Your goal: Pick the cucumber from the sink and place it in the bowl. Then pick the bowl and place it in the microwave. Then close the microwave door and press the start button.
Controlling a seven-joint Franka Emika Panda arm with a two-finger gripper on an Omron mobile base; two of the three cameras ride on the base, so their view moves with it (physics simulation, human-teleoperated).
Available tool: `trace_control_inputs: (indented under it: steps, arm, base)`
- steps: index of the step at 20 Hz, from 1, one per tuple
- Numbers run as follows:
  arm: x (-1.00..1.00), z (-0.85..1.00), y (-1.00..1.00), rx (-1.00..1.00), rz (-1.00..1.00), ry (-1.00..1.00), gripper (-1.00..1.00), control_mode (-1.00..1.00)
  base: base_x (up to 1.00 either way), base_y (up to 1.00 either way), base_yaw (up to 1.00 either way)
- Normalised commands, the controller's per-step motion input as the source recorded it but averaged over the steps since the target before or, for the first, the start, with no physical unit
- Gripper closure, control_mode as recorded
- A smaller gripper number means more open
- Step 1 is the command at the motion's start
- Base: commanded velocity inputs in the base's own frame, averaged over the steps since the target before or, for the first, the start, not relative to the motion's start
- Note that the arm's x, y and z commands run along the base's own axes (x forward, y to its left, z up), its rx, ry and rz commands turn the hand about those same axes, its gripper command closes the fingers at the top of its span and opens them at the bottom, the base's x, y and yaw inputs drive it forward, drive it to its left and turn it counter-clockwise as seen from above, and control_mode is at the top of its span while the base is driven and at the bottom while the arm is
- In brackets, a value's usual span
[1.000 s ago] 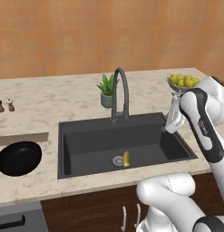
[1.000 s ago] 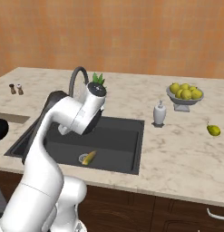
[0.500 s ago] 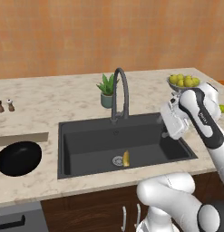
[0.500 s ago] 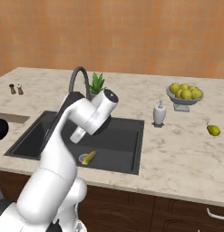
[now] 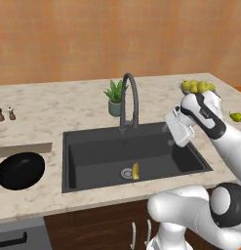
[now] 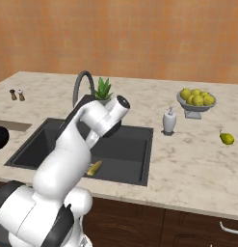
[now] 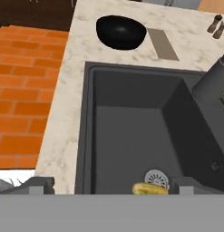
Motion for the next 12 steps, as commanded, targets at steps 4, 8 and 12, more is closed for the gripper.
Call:
trace_control_inputs:
  steps: [4,8,12]
  arm:
    - [0.09,-0.39,-0.16,0.0,0.15,-0.22,-1.0,-1.0]
    - [0.11,-0.43,-0.07,0.0,0.24,-0.04,-1.0,-1.0]
    - [0.19,-0.39,-0.01,0.0,0.21,0.0,-1.0,-1.0]
  base:
    - [0.0,0.0,0.0]
    - [0.0,0.0,0.0]
    - [0.0,0.0,0.0]
